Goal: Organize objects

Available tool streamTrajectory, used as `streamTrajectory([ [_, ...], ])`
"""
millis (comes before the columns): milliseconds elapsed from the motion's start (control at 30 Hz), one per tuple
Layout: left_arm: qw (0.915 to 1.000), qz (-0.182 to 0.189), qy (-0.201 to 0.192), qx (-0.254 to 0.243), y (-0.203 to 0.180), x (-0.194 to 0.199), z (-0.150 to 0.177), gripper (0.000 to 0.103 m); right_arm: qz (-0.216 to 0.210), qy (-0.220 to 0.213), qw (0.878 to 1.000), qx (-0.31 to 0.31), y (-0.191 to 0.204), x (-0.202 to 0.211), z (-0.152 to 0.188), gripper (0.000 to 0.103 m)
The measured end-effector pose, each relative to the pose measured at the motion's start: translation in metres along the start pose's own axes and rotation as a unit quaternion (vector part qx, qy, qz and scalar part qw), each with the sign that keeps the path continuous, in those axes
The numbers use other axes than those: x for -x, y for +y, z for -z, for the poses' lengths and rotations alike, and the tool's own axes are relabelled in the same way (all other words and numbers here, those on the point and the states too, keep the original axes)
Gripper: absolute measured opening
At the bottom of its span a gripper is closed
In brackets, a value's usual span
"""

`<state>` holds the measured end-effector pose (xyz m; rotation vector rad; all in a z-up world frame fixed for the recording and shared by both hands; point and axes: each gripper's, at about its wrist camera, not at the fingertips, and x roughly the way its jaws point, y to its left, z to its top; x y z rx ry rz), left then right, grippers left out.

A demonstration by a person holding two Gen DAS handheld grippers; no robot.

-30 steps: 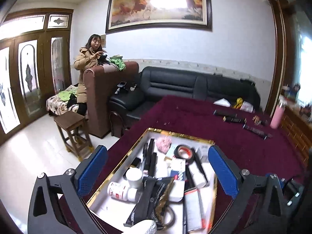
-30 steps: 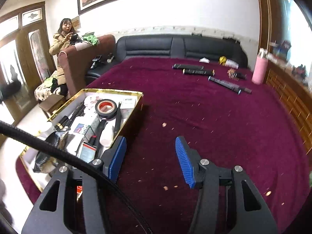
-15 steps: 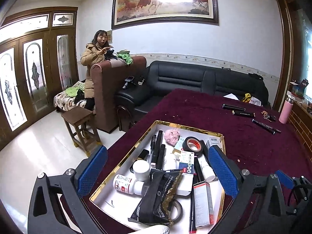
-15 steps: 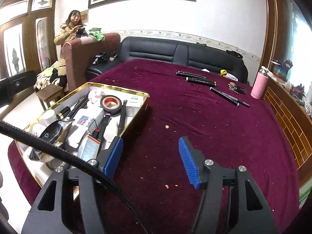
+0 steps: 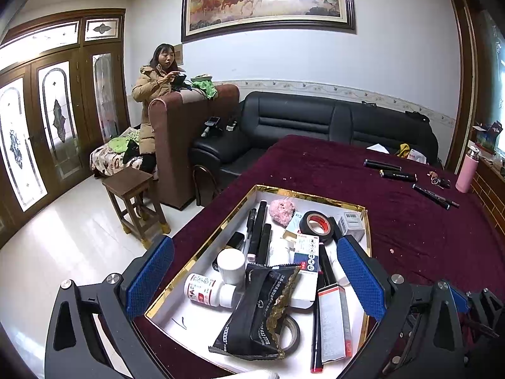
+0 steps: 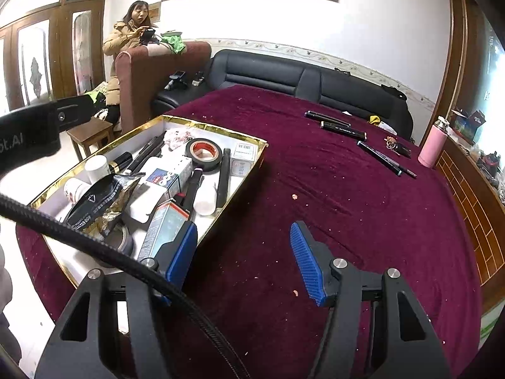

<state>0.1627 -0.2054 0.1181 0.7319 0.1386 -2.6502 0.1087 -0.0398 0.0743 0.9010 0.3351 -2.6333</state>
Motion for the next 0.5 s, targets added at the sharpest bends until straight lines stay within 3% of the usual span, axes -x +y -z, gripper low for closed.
streamTrajectory([
  [367, 0.9999, -0.004, 0.012, -0.004, -0.004, -0.001, 0.005, 0.102, -0.007, 0.006, 1.000, -0.001, -0.003, 0.000, 0.003, 0.061],
  [500, 0.9994, 0.019, 0.014, -0.026, -0.018, 0.003, 0.004, 0.102, -0.003, 0.011, 1.000, -0.011, -0.014, 0.000, 0.003, 0.061],
])
